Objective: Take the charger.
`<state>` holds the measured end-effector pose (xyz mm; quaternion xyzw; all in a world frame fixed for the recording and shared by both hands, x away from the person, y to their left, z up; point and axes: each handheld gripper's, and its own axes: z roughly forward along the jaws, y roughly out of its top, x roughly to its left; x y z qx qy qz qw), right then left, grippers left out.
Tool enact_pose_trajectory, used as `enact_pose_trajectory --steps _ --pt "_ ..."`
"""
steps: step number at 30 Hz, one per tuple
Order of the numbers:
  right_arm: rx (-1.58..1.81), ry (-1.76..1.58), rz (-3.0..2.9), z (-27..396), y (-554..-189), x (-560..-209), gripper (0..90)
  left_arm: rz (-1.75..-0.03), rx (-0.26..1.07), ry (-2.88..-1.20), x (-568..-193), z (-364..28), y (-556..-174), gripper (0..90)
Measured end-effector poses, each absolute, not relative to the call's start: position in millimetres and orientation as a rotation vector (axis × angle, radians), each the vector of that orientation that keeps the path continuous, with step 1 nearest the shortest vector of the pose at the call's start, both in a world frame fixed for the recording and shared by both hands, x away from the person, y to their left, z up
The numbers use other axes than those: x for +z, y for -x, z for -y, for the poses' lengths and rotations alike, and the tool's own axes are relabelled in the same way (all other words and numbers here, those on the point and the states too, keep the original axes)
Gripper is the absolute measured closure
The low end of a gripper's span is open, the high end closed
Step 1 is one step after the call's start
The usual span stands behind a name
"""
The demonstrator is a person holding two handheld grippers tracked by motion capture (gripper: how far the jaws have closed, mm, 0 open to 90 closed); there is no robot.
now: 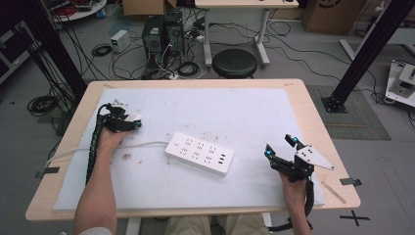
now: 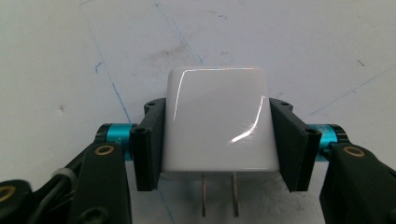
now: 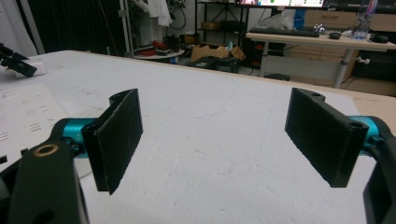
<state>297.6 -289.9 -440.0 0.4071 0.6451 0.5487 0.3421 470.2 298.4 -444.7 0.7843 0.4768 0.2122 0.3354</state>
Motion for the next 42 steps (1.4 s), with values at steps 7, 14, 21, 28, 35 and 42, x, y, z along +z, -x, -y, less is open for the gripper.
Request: enact_pose_trajectory --steps 7,14,21,28,35,42 --pt "1.427 -1.043 -1.677 290.2 -297.4 -439.9 19.6 -1.225 0.552 -2.029 -439.5 -297.5 -467.8 42.4" --pt "1.438 -1.041 -1.674 290.1 -297.0 -440.0 19.6 -1.196 0.565 -2.016 -423.9 -291.1 -457.8 42.4" --pt "1.451 -1.047 -1.683 289.2 -297.1 -439.8 19.7 -1.141 0.586 -2.035 -405.4 -281.2 -443.3 42.4" --pt "1.431 -1.033 -1.686 285.9 -296.8 -439.6 19.7 -1.095 0.618 -2.043 -385.6 -269.5 -422.9 42.4" --pt "1.432 -1.051 -1.694 284.3 -296.1 -439.4 19.7 -1.067 0.623 -1.991 -377.6 -256.6 -404.7 42.4" --pt "1.431 -1.032 -1.695 284.9 -296.2 -439.5 19.7 -1.056 0.627 -1.975 -380.7 -246.8 -386.7 42.4"
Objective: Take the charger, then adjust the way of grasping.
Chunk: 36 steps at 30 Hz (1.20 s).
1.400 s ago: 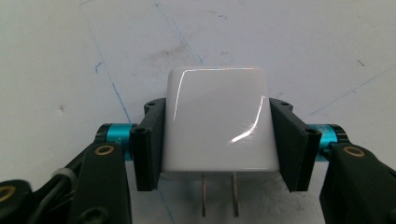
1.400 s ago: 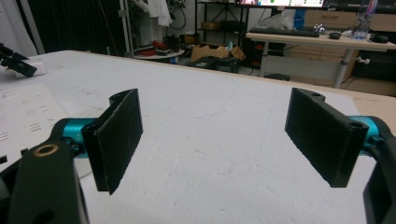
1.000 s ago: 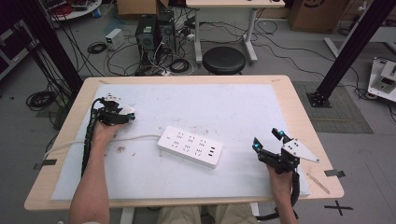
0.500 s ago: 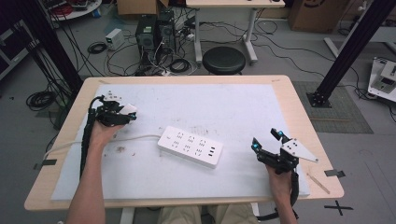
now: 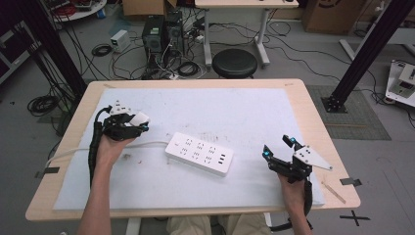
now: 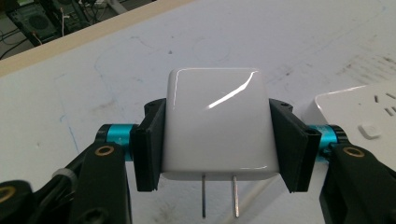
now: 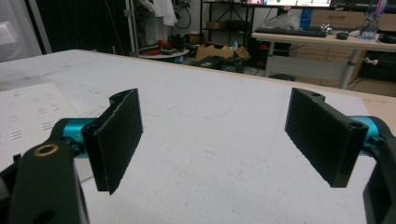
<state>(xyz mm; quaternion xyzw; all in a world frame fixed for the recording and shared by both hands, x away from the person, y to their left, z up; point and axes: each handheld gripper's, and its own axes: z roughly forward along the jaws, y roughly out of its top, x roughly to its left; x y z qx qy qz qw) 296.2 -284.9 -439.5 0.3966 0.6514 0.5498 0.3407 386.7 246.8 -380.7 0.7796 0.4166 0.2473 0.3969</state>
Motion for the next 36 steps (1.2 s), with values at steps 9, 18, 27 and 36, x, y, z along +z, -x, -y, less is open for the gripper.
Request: enact_pose_trajectory --steps 9,18,27,36 --pt "1.434 -1.038 -1.689 283.9 -295.4 -438.8 19.7 -0.99 0.636 -1.939 -373.6 -224.2 -357.2 42.4" --pt "1.408 -1.01 -1.681 281.6 -295.4 -438.7 19.7 -0.893 0.666 -1.956 -367.4 -191.4 -337.1 42.4" --pt "1.454 -1.05 -1.739 285.7 -299.4 -437.4 19.7 -0.799 0.695 -1.964 -370.4 -157.2 -324.6 42.4" --pt "1.552 -1.035 -1.779 284.5 -299.6 -424.5 19.7 -0.704 0.76 -1.968 -377.0 -130.3 -312.2 42.4"
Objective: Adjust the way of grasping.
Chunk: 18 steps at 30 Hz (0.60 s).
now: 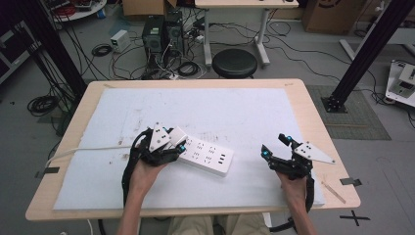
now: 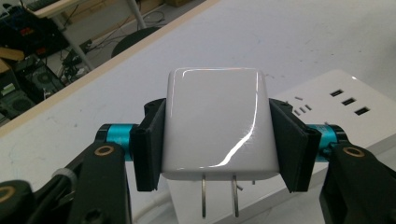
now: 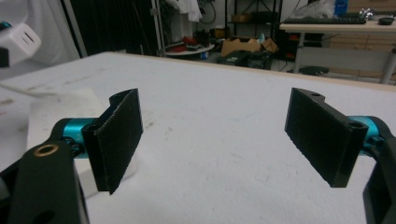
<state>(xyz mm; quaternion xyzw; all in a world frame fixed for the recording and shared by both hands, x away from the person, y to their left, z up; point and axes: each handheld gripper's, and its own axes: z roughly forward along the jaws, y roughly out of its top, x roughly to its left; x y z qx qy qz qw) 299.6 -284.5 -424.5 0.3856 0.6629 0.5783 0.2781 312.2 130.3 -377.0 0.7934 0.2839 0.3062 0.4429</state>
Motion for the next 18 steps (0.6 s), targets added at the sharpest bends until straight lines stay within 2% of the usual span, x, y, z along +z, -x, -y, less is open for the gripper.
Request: enact_pose_trajectory --steps 6,9,12,13,18 --pt "1.589 -1.017 -1.764 282.0 -300.3 -416.3 19.7 -0.658 0.809 -1.958 -378.1 -120.1 -306.1 42.4" --pt "1.681 -0.975 -1.851 273.4 -304.5 -400.3 19.9 -0.605 0.883 -1.951 -379.8 -109.8 -298.9 42.3" --pt "1.69 -0.977 -1.872 271.2 -305.0 -397.7 19.9 -0.605 0.883 -1.951 -379.8 -109.8 -298.9 42.4" --pt "1.695 -0.967 -1.931 263.5 -307.9 -390.4 19.9 -0.543 0.962 -1.929 -381.1 -101.9 -291.6 42.4" --pt "1.71 -0.952 -1.953 257.8 -309.6 -386.1 19.9 -0.482 1.02 -1.914 -381.3 -95.4 -286.1 42.4"
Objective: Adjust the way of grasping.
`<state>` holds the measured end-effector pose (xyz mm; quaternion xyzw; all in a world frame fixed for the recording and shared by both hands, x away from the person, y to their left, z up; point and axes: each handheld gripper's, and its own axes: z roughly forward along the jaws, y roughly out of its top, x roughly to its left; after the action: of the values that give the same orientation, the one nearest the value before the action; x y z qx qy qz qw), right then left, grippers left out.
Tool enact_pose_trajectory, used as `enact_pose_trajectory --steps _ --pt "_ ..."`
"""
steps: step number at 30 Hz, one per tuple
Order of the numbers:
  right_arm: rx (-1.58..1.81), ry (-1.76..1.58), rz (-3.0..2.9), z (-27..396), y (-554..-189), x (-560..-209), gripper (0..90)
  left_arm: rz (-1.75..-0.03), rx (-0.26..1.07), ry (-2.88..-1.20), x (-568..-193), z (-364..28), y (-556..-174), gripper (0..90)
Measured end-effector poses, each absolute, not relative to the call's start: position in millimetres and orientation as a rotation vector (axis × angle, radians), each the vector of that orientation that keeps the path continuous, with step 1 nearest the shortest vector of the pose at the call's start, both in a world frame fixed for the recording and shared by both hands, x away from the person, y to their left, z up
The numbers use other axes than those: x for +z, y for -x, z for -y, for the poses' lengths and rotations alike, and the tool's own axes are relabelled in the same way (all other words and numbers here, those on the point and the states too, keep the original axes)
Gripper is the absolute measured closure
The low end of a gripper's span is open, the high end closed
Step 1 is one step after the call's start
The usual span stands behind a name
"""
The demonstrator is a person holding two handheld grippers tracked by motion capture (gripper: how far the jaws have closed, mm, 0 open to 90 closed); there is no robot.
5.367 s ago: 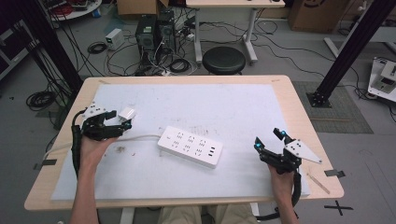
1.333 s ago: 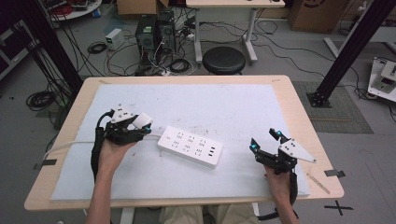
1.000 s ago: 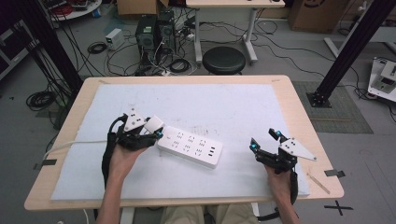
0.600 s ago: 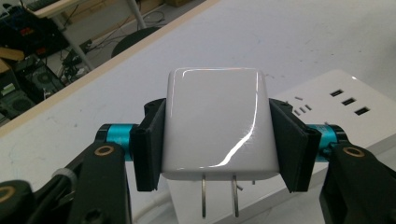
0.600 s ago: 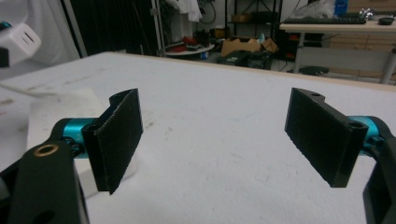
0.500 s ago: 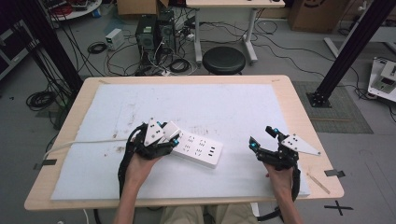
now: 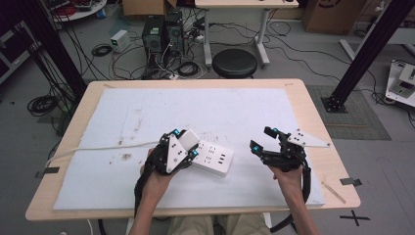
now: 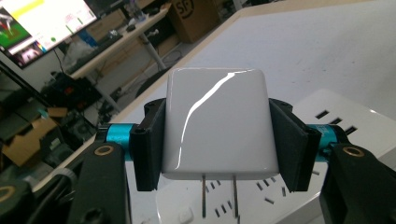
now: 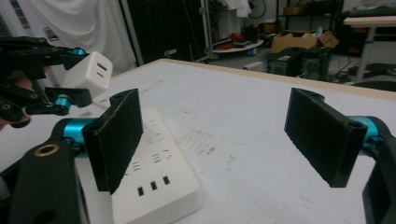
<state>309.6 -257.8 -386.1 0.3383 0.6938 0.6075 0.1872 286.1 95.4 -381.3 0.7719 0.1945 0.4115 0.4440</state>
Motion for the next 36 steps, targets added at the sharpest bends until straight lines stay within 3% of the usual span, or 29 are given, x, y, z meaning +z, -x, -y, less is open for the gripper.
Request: enact_pose_trajectory --steps 5,14,36 --pt "1.796 -0.91 -2.079 244.9 -312.4 -378.6 25.3 -0.353 1.126 -1.9 -383.5 -80.5 -277.2 42.4" --pt "1.859 -0.895 -2.181 232.8 -319.8 -380.5 22.5 -0.189 1.254 -1.894 -390.9 -61.6 -267.9 42.5" --pt "1.944 -0.836 -2.411 212.5 -330.0 -385.2 22.6 0.001 1.327 -1.875 -404.2 -36.3 -258.7 42.6"
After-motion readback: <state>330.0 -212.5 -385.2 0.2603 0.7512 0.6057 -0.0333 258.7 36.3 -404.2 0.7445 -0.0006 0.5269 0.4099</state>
